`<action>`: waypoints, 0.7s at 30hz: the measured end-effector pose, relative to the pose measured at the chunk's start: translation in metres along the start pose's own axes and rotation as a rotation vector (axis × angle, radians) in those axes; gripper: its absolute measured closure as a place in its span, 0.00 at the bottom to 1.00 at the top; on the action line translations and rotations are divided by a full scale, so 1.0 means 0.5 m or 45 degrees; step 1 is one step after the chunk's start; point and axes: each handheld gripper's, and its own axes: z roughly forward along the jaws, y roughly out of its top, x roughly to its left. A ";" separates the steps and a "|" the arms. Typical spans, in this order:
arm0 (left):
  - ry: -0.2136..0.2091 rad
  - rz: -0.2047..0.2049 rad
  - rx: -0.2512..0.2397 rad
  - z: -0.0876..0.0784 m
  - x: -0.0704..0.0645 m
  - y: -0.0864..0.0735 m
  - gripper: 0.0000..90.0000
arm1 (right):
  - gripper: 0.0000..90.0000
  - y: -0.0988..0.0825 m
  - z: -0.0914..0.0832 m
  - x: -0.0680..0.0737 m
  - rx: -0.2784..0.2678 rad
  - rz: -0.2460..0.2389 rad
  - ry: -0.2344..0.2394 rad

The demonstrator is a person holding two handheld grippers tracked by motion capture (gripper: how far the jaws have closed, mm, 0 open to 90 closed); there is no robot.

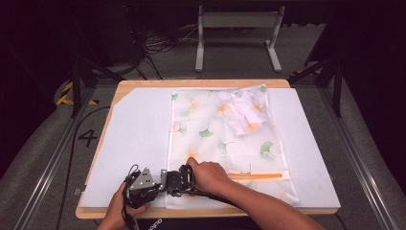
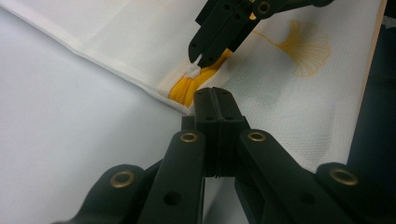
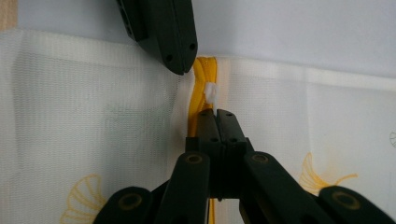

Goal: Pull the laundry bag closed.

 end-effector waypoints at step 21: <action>0.003 0.002 0.003 0.000 0.001 0.000 1.00 | 1.00 -0.077 -0.020 -0.016 -0.021 0.109 -0.002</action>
